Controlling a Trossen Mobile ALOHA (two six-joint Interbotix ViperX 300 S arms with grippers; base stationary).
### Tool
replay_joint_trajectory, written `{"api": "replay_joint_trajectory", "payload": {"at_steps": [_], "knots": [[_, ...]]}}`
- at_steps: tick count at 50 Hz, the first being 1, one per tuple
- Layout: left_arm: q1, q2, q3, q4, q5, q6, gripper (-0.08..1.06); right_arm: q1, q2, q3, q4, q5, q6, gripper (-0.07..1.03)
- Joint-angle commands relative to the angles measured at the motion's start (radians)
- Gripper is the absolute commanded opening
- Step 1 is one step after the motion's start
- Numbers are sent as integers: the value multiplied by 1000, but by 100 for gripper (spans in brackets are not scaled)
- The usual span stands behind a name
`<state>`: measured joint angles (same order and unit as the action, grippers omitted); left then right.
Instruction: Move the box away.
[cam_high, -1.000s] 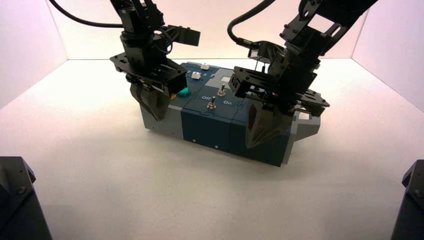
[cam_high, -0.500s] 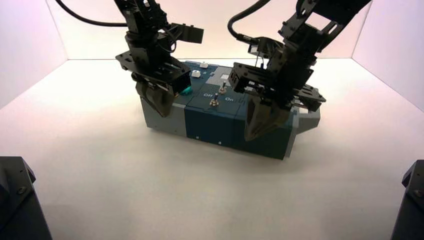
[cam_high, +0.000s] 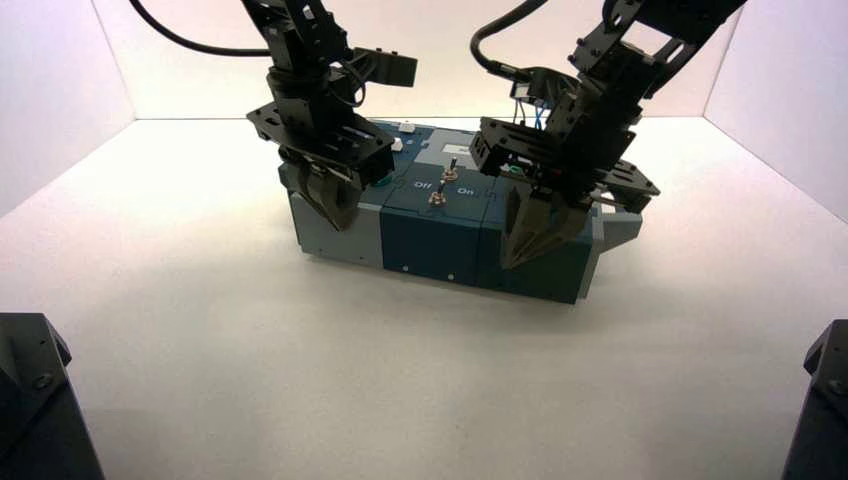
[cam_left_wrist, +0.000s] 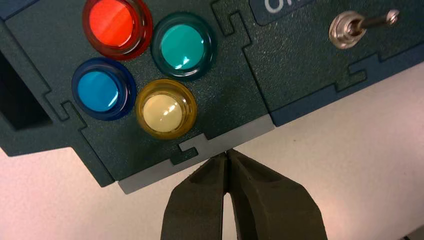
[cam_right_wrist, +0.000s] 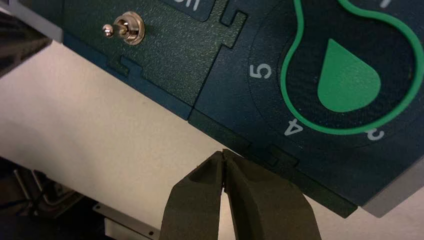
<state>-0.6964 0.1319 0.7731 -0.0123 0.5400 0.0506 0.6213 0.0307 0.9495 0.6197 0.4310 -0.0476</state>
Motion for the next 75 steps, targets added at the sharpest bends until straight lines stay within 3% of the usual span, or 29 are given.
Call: {"api": "replay_joint_trajectory", "payload": {"at_steps": [1, 21, 39, 55, 75], "knots": [[-2, -5, -26, 5, -14, 5, -3, -41, -6, -21, -17, -21, 0, -2], [34, 34, -75, 6, -40, 11, -3, -67, 23, -74, -57, -17, 2, -2], [114, 55, -124, 6, -43, 52, -3, -91, 101, -166, -103, 14, 2, -2], [124, 112, -178, 6, -43, 71, -3, -155, 123, -210, -150, 37, 2, -2], [124, 167, -250, 6, -43, 77, -3, -166, 163, -267, -184, 52, 2, -2]]}}
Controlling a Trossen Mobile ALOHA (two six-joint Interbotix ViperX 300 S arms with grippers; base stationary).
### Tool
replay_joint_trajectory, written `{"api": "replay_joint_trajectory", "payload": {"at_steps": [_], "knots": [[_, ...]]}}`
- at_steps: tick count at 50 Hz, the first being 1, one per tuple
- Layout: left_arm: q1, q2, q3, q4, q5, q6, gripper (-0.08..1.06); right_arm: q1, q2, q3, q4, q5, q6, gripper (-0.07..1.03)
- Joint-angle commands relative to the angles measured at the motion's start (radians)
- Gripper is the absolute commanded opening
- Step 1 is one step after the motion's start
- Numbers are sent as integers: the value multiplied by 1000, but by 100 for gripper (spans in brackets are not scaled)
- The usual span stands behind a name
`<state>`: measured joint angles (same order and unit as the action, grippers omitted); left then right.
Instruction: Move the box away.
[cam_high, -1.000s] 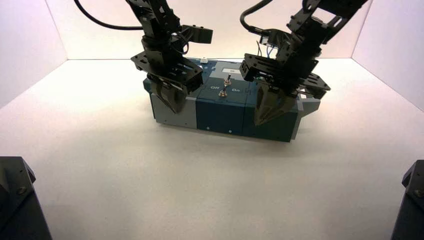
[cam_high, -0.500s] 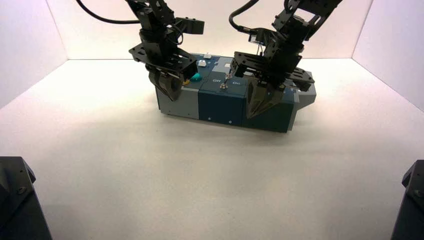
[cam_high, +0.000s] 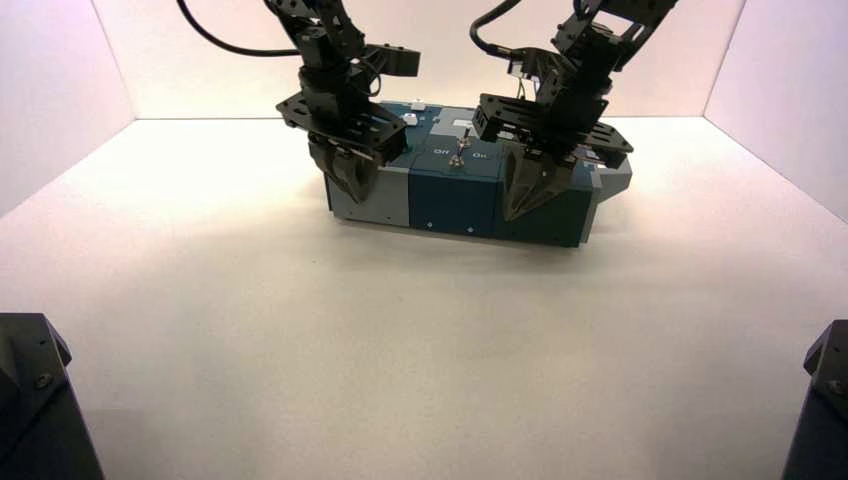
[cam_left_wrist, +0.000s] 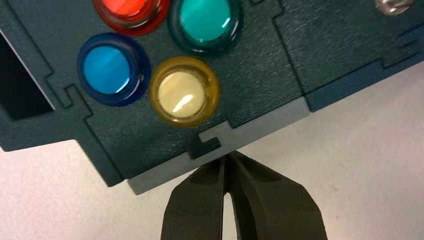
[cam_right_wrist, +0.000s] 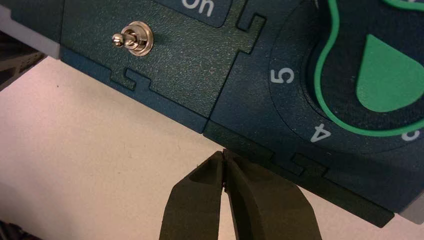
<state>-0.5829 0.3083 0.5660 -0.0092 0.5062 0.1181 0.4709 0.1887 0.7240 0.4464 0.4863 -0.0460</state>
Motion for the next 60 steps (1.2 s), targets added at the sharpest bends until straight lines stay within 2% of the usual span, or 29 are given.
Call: {"api": "replay_joint_trajectory", "payload": {"at_steps": [1, 19, 29, 36, 51, 60], "knots": [[11, -8, -46, 3, -9, 11, -3, -15, 6, -43, -12, -3, 0, -2], [11, 18, -74, 3, -9, 23, -3, -15, 54, -95, -41, 11, 2, -2], [18, 23, -69, 3, -8, 26, -3, -18, 52, -104, -43, 18, 2, -2], [20, 5, -35, 0, -3, 26, -3, -18, 21, -75, -43, 21, 2, -2], [18, -147, 55, -11, -8, 20, -3, -12, -115, -8, -43, 17, 2, -2], [18, -235, 100, -20, -2, 8, -3, 12, -206, 5, -43, 35, -6, -2]]}}
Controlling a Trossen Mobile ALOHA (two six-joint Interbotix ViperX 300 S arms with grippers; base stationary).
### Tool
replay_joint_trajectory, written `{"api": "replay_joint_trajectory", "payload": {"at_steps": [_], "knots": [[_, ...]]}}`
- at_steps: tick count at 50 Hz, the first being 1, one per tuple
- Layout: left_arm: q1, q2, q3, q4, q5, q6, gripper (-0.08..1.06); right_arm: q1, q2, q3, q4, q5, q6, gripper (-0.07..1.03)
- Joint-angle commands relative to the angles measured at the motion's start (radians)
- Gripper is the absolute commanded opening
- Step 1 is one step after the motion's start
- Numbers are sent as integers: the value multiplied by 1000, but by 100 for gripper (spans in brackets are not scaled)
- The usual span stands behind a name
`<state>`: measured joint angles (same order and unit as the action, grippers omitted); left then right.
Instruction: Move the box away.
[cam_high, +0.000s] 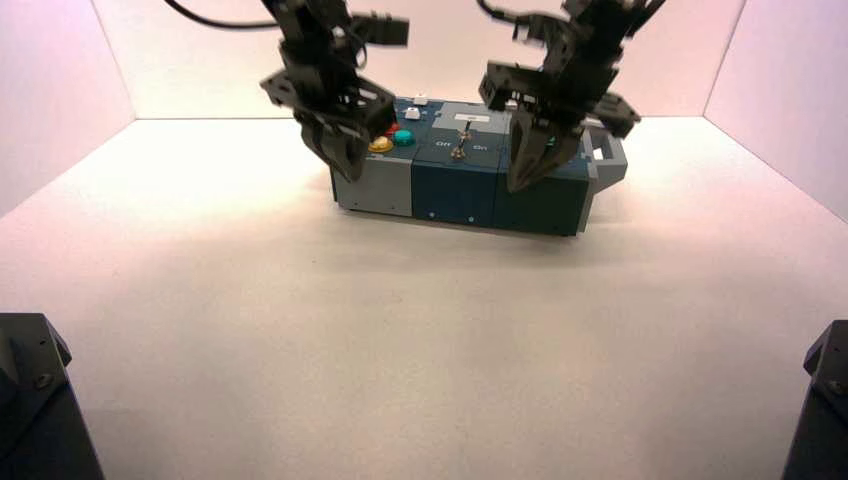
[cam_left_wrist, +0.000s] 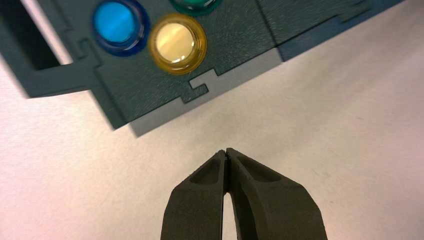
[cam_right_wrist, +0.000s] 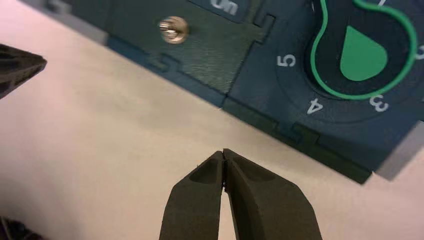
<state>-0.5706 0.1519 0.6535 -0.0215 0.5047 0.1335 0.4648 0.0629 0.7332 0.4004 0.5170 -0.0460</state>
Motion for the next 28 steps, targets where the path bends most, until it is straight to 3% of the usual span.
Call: {"api": "replay_joint_trajectory", "payload": {"at_steps": [1, 11, 28], "knots": [[5, -92, 21, -8, 0, -8, -3, 23, -86, -3, 3, 6, -6, -2], [-2, -192, 74, -11, 0, -18, -3, 78, -167, -6, 2, 21, -6, -2], [-3, -256, 146, -11, -21, -21, -3, 146, -166, -3, 2, 2, -2, -2]]}}
